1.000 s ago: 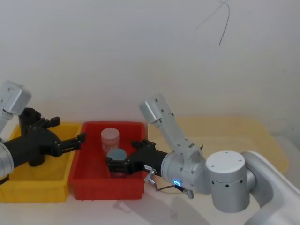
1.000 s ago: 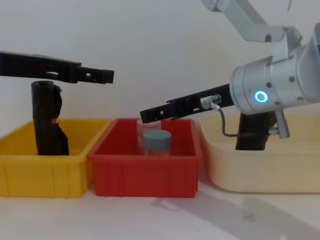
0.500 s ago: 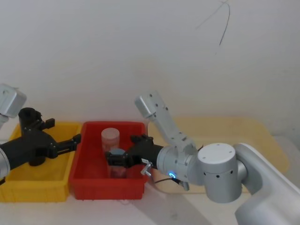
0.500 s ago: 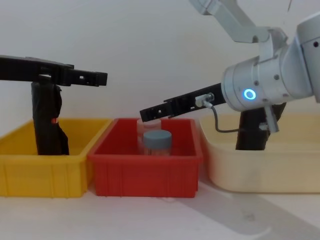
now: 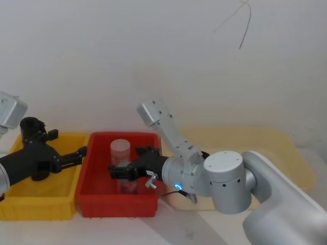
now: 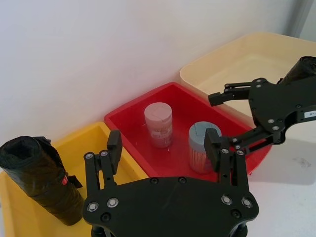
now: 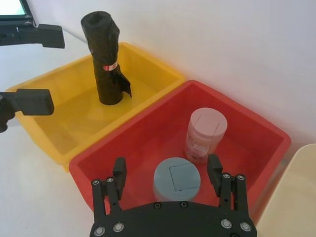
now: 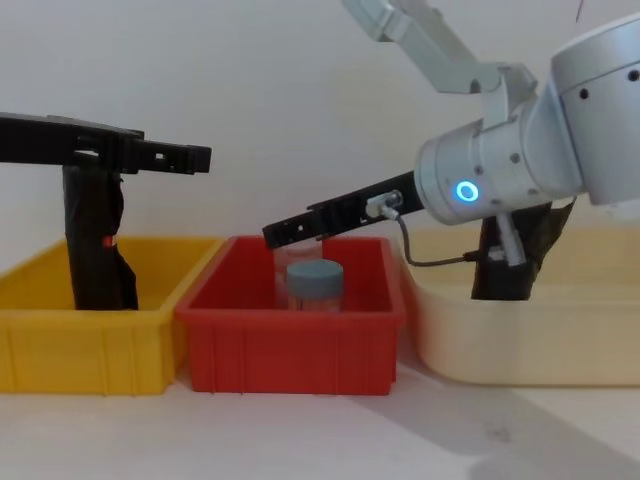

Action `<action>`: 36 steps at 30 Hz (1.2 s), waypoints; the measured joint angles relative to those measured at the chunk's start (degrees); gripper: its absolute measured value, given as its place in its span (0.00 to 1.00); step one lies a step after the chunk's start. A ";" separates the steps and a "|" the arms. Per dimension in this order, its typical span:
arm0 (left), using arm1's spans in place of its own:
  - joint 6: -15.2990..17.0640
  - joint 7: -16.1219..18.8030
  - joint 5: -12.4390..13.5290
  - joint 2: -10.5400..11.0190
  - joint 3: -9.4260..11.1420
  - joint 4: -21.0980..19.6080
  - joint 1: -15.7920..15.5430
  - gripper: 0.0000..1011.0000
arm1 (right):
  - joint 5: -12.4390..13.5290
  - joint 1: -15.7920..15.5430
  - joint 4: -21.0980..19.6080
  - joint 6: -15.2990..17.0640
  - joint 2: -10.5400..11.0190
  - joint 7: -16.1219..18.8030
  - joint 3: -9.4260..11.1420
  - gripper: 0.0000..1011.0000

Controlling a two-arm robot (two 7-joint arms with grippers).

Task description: Pick up the garbage bag with the one hand and transfer it to the other hand.

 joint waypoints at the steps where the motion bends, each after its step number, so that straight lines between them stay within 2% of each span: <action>1: 0.00 0.00 0.00 0.01 0.00 0.00 0.01 0.99 | -0.07 0.12 0.23 -0.04 -0.14 0.05 -0.03 0.99; 12: -0.04 0.08 0.00 0.05 -0.08 -0.02 0.09 0.99 | -1.26 1.71 3.81 -0.68 -1.84 0.51 -0.75 0.99; 36: -0.04 0.10 -0.01 0.05 -0.11 -0.02 0.15 0.99 | -3.67 3.33 9.73 -1.66 -3.56 0.67 -1.41 0.99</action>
